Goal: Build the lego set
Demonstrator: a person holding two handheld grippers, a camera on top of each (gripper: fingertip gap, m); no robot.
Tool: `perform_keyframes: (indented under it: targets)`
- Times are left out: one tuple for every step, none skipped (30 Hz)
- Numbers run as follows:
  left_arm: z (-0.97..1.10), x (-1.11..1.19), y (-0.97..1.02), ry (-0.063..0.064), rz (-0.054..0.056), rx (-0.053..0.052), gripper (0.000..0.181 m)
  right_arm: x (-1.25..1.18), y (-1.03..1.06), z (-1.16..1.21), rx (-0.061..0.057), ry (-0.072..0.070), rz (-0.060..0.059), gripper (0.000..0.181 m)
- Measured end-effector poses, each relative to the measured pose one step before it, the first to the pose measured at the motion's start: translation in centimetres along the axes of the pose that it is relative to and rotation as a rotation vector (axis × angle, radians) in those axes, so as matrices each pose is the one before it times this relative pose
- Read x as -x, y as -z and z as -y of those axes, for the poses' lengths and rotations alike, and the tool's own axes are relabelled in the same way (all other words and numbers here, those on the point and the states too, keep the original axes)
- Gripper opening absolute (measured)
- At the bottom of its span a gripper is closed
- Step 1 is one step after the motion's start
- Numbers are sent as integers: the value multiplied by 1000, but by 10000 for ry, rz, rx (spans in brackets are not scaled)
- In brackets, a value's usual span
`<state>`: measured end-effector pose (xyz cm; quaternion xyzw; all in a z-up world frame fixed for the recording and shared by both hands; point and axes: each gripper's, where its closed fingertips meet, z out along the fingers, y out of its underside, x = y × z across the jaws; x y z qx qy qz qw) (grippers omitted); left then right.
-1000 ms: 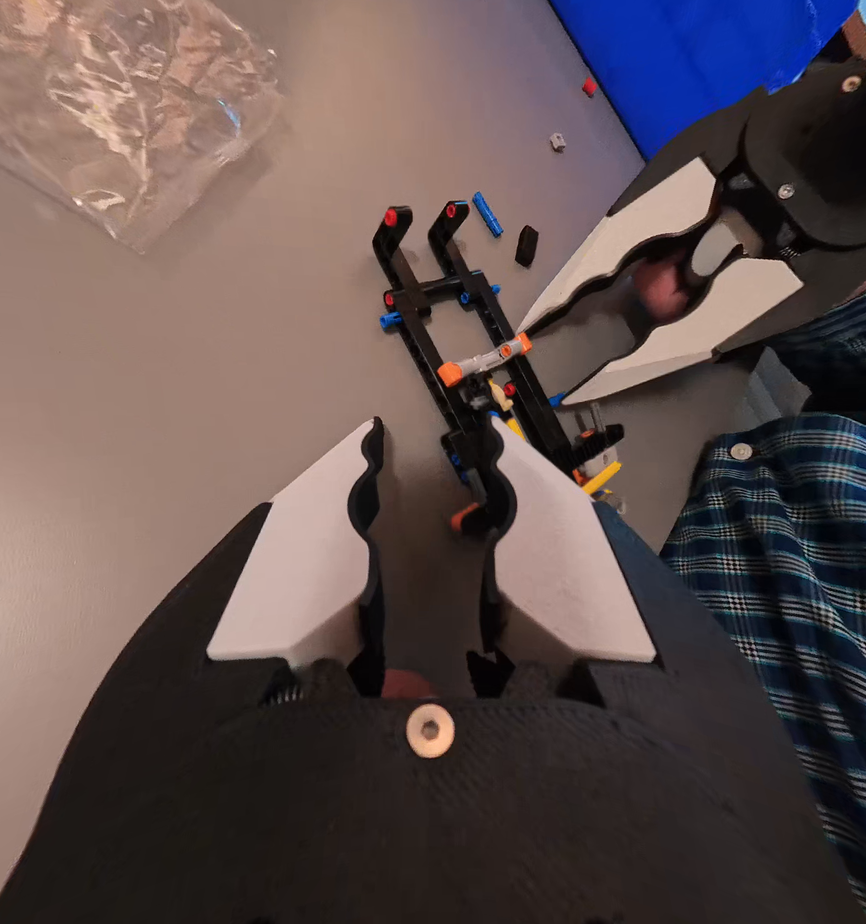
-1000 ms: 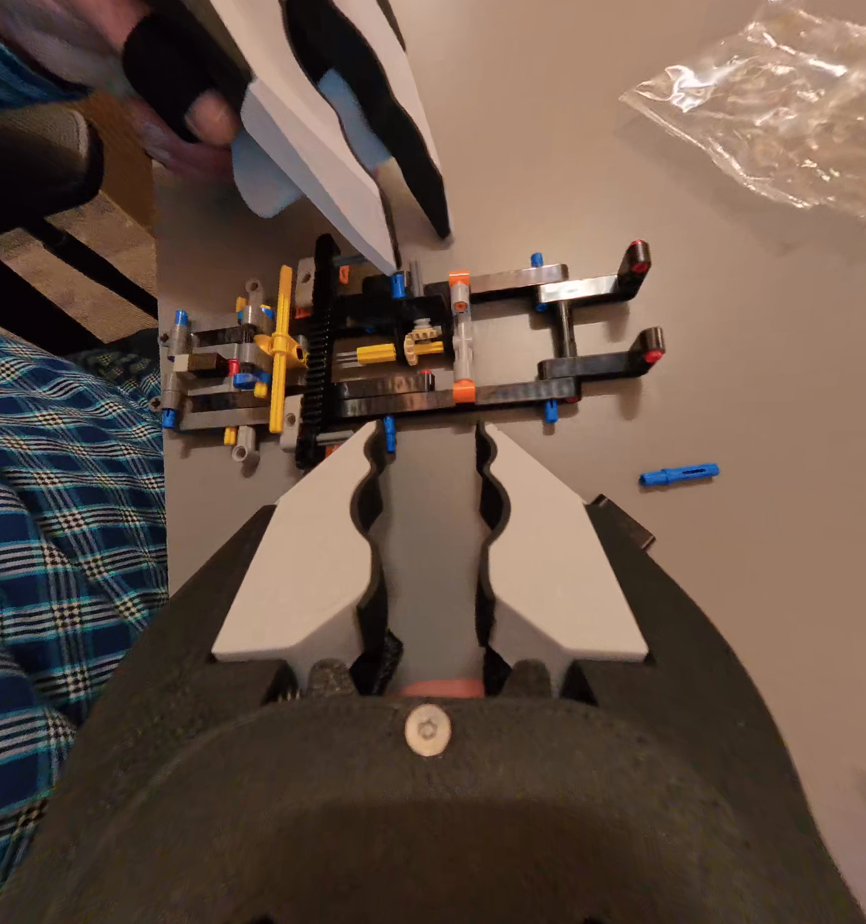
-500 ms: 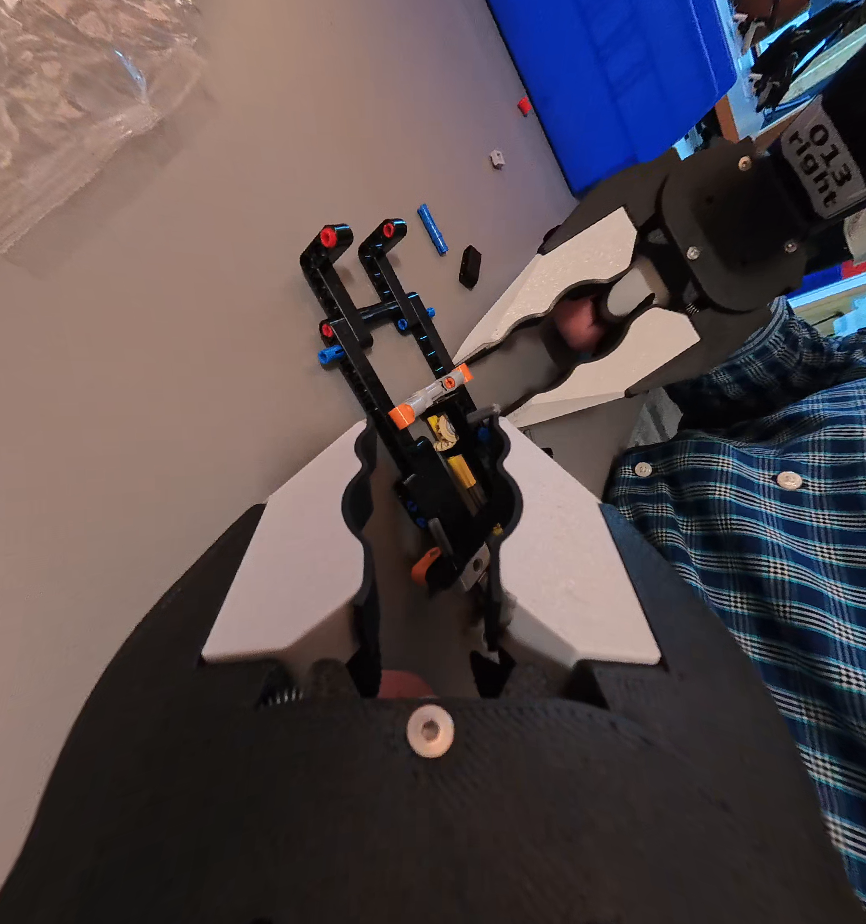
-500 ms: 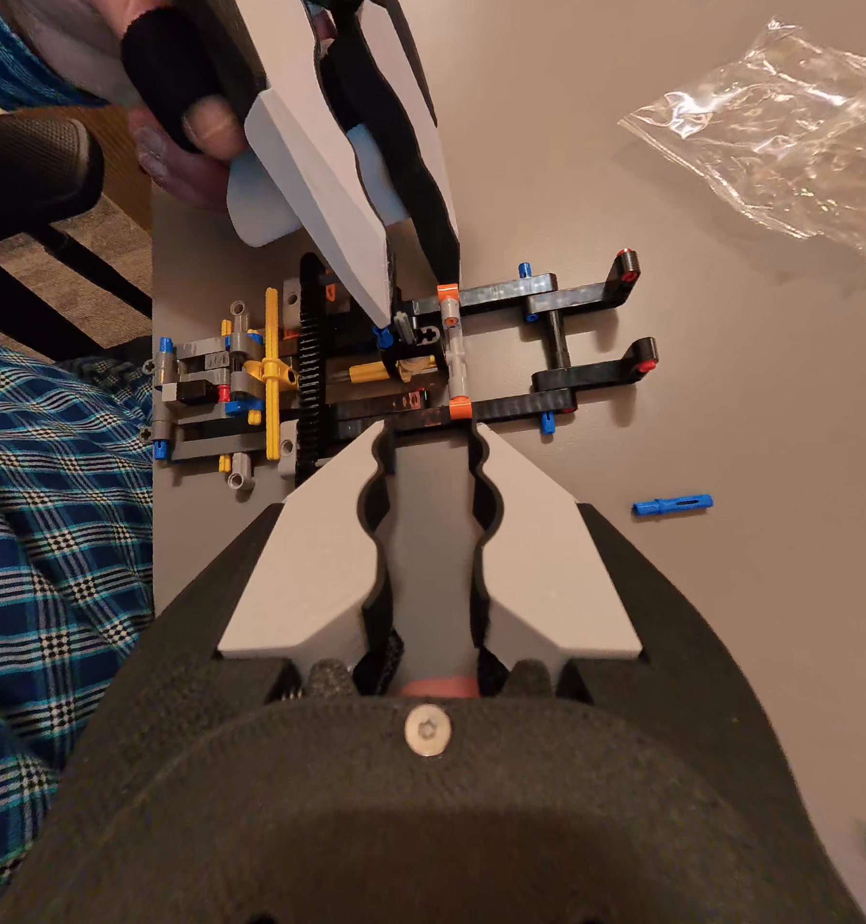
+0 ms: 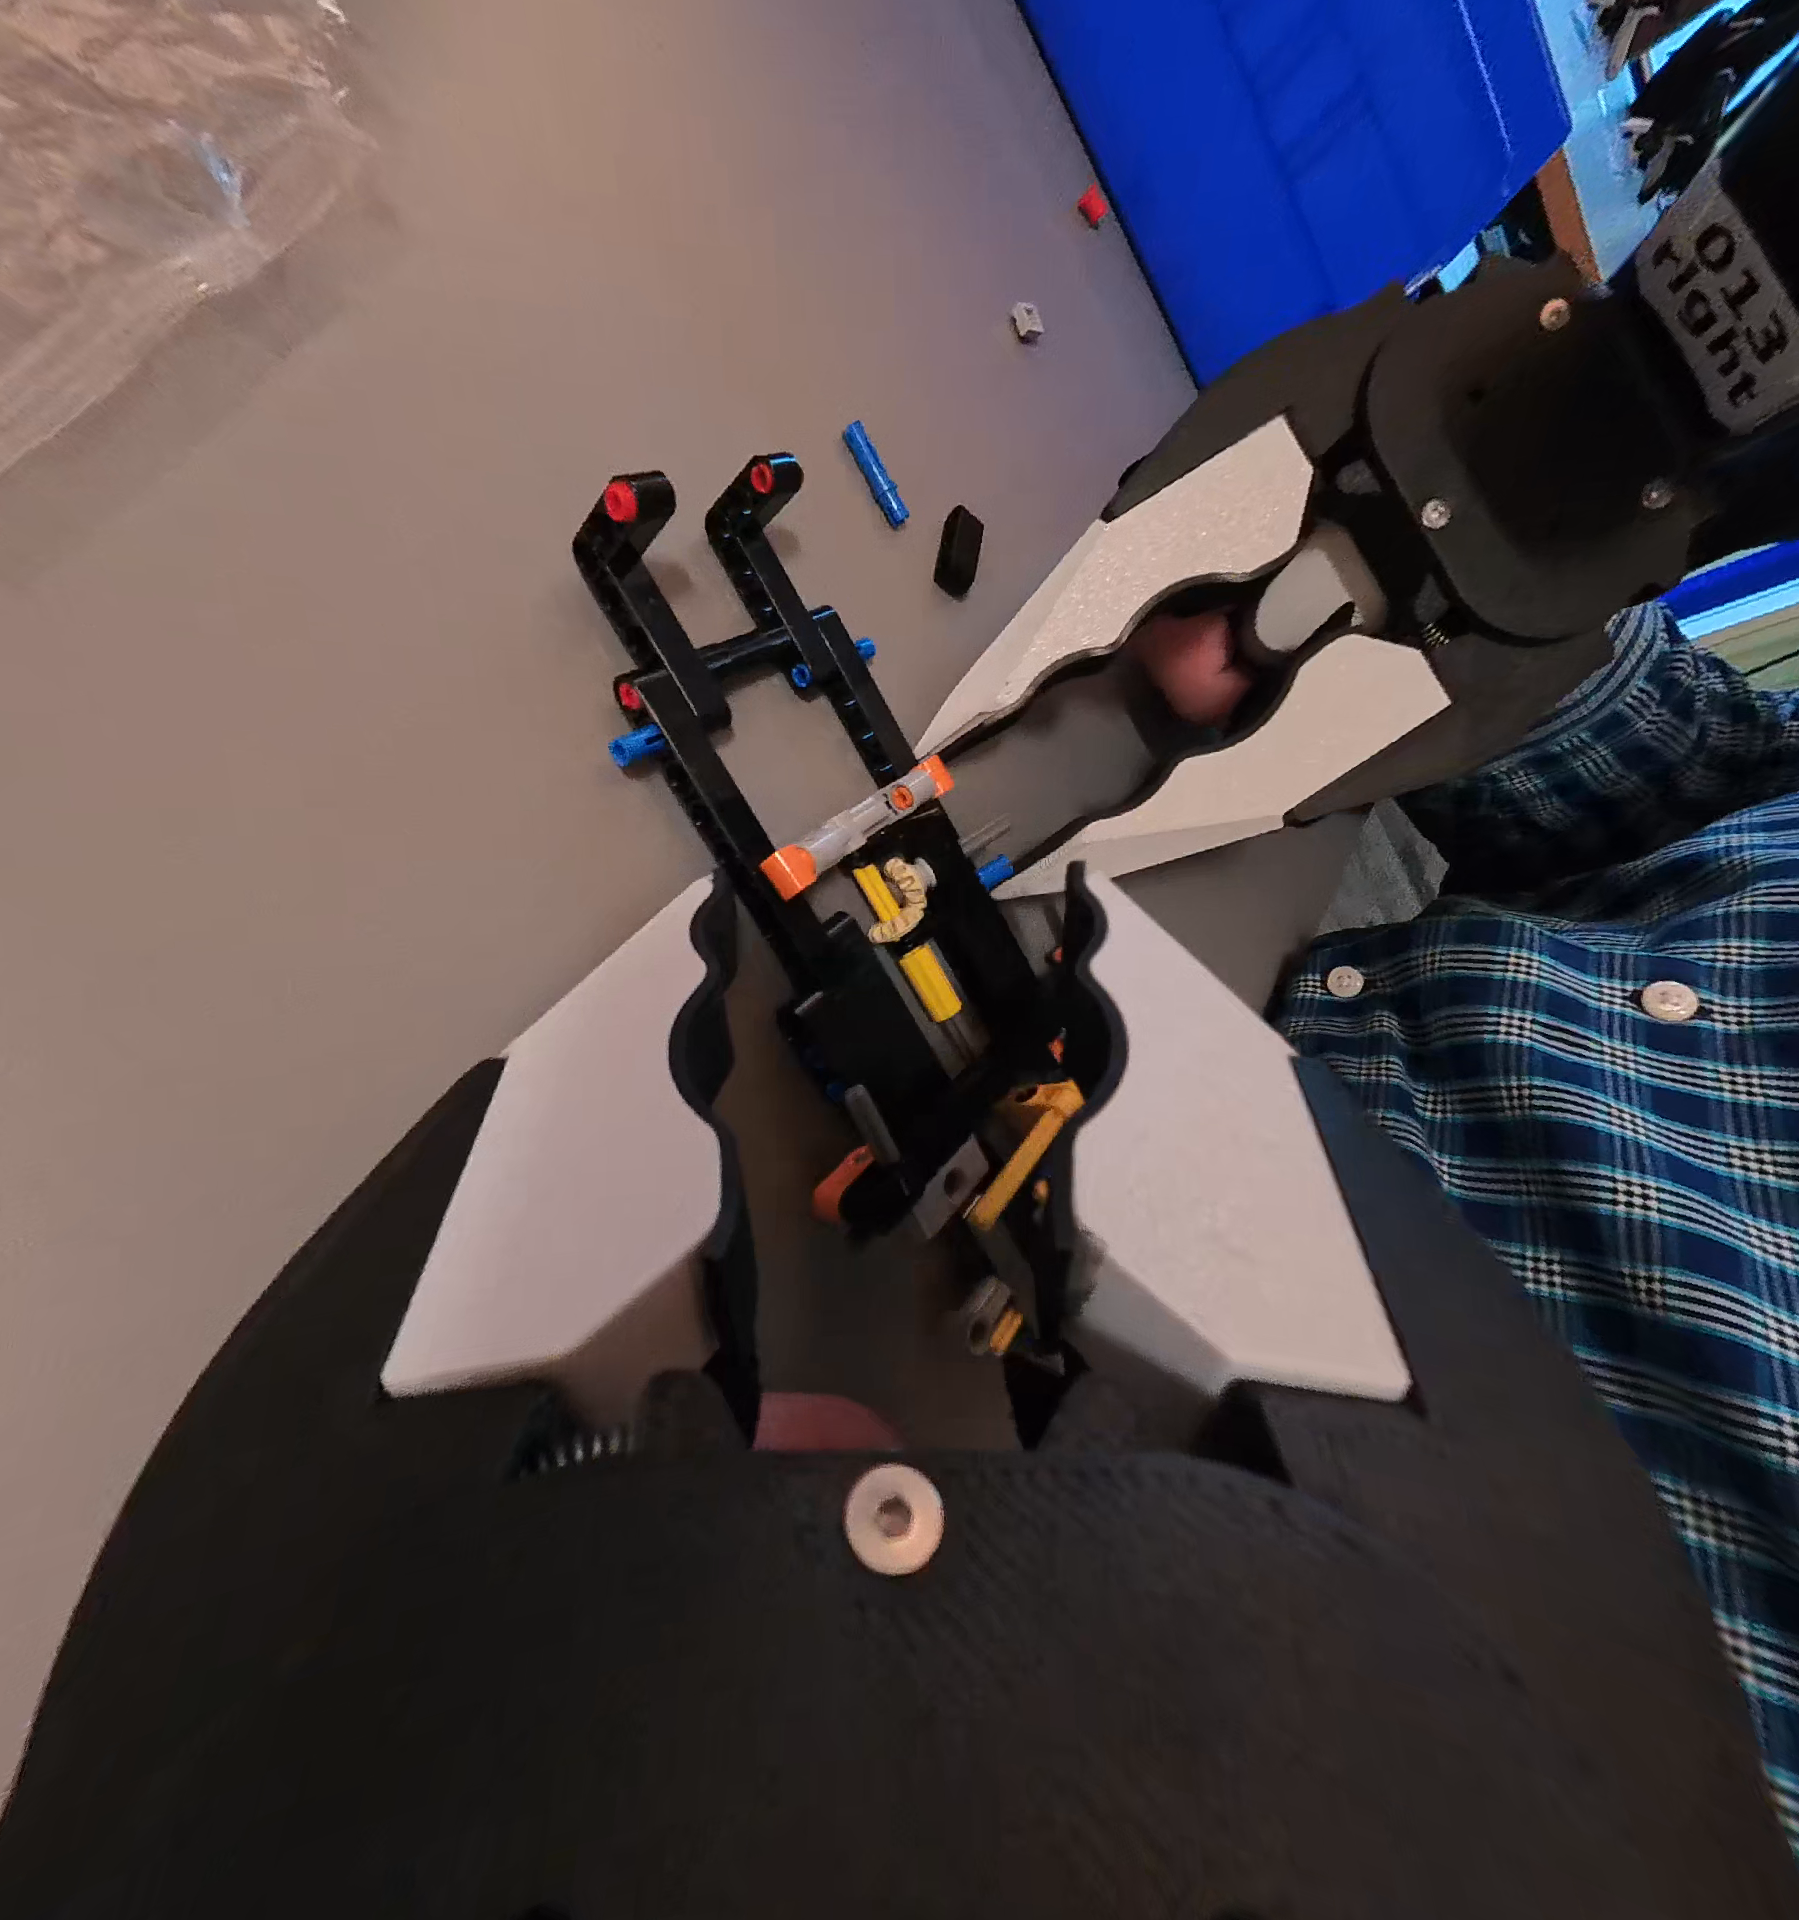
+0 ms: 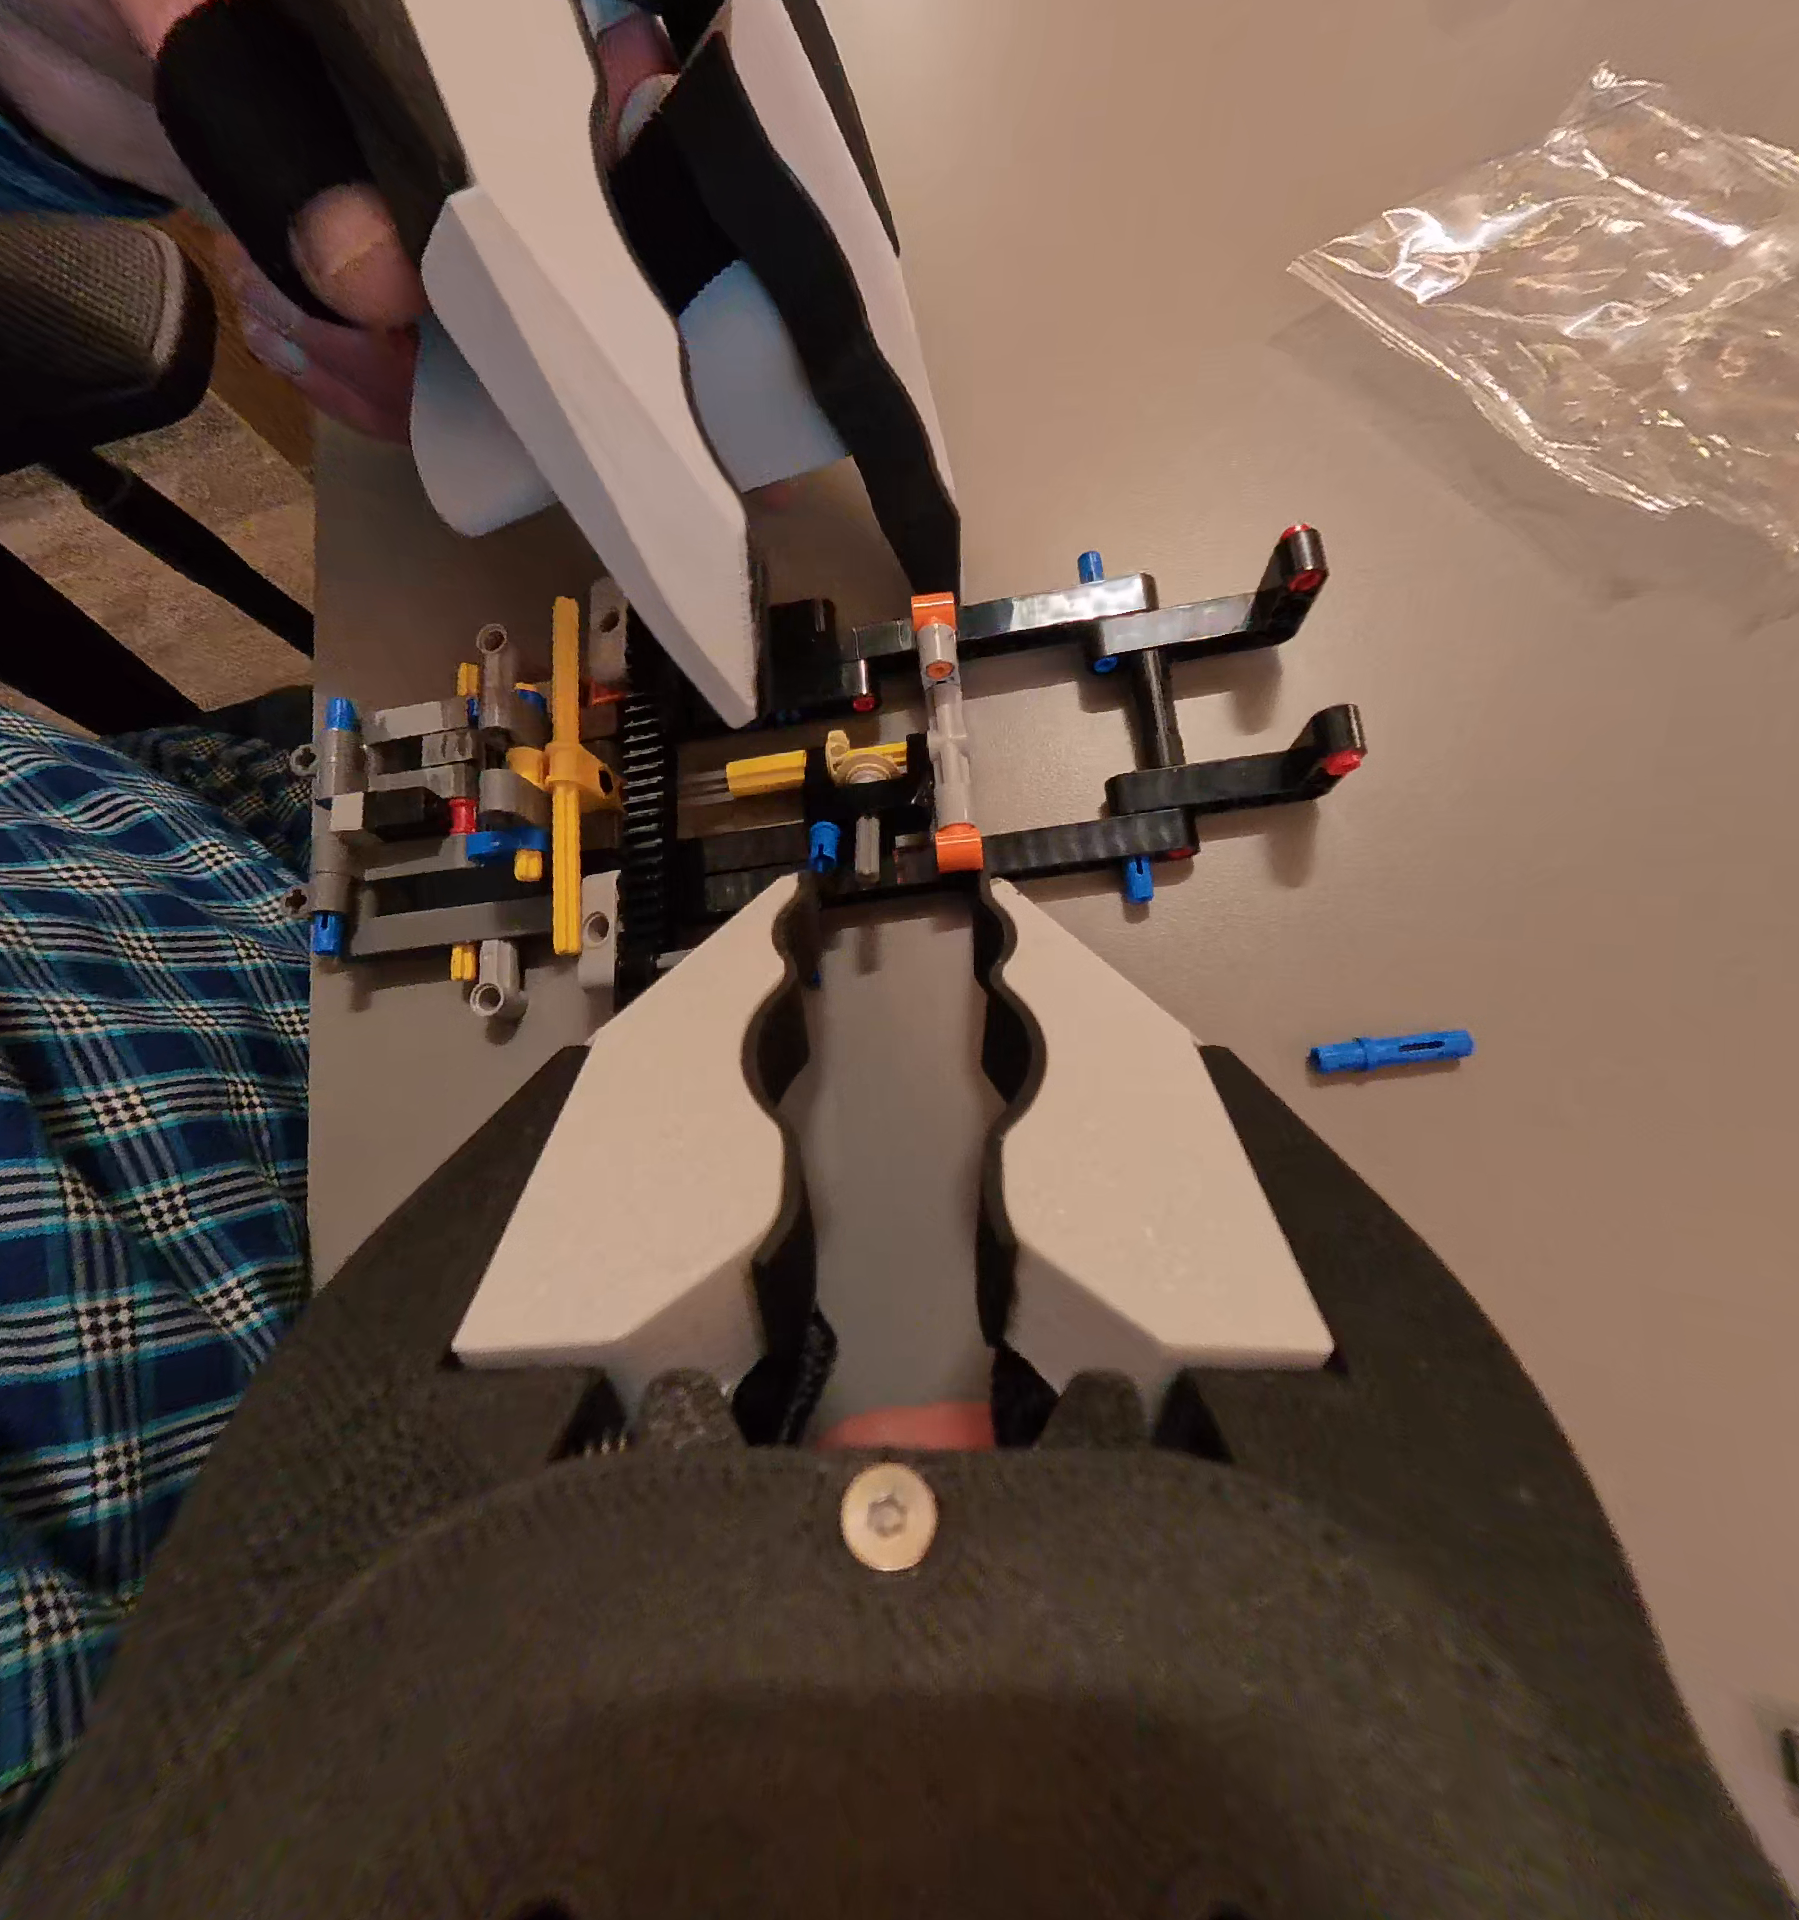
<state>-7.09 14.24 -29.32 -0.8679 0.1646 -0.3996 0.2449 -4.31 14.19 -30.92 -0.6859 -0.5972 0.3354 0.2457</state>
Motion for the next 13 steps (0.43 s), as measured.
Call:
perform_keyframes:
  targets:
    - [18,89,42,131,-39,-48,59,16,4,-3,-12,20,-6,26]
    - [-36,212,105,84,34,-25,56,13,19,-9,-1,18,-4,26]
    - [-1,267,161,34,95,-25,54,11,-2,-2,-1,14,1,26]
    - [-94,209,100,-13,90,32,50,29,2,-7,4,9,18,25]
    - [-155,142,-30,-17,57,63,43,18,5,10,-2,11,17,25]
    - [-198,30,-171,99,-13,80,35,18,2,-11,5,18,8,25]
    - [81,376,-85,150,183,-76,27,-5,22,-9,1,21,0,24]
    - [16,406,-30,125,154,33,18,8,19,-10,-14,11,-1,24]
    - [46,174,-34,147,17,39,15,-4,7,-2,-4,37,-28,24]
    - [60,-52,-28,15,-60,9,16,-15,12,-6,-7,36,-42,24]
    - [30,-9,-35,-49,4,-18,16,-9,18,-25,-7,1,-11,23]
    - [0,-3,-19,11,-12,-17,15,-27,25,-14,0,-17,2,23]
    - [8,-118,15,43,-105,-18,17,-18,41,-9,-16,6,-9,22]
